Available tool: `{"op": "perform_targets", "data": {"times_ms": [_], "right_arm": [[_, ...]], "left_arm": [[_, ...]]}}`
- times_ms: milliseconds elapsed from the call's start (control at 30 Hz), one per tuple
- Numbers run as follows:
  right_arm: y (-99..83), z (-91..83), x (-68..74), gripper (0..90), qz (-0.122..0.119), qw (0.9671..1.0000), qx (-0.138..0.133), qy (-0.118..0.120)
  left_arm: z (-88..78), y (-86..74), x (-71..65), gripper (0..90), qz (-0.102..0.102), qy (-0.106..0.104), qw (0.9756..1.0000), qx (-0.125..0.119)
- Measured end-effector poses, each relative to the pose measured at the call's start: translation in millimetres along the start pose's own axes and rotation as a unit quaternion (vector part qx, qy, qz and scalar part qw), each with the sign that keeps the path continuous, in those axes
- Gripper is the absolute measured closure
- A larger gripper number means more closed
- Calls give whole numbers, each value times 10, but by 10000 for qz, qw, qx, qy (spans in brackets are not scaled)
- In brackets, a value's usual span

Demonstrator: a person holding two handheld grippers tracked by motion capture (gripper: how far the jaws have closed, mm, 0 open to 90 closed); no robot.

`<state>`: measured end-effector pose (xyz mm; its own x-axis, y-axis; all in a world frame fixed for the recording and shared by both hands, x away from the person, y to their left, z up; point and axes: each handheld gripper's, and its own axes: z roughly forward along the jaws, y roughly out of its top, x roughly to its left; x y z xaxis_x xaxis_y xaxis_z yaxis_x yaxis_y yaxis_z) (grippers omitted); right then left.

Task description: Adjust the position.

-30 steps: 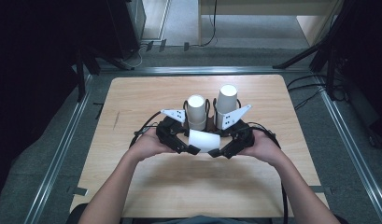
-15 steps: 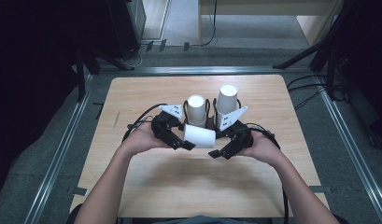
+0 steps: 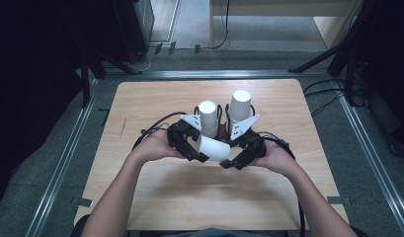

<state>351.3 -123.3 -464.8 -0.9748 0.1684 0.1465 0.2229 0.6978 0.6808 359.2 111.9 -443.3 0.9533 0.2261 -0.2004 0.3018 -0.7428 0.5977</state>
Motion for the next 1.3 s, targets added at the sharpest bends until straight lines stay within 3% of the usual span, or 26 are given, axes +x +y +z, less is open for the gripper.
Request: {"op": "perform_targets", "data": {"times_ms": [167, 633, 800, 1067, 1300], "right_arm": [[10, 50, 13, 249, -31, 10000, 64, 32], [30, 200, 68, 323, -215, 9990, 316, 241], [38, 185, 77, 330, -275, 9989, 307, 202], [28, 93, 32, 326, -221, 9997, 124, 32], [14, 10, -5, 326, -113, 9999, -41, 5]], "left_arm": [[147, 16, -10, 241, 57, -74, 9995, 294], [268, 43, -55, 230, 69, -303, 9985, 459], [248, 33, -44, 207, 131, -314, 9987, 377], [161, 9, -23, 122, -55, -165, 9998, -48], [120, -21, -14, 101, -191, -101, 9990, -400]]}}
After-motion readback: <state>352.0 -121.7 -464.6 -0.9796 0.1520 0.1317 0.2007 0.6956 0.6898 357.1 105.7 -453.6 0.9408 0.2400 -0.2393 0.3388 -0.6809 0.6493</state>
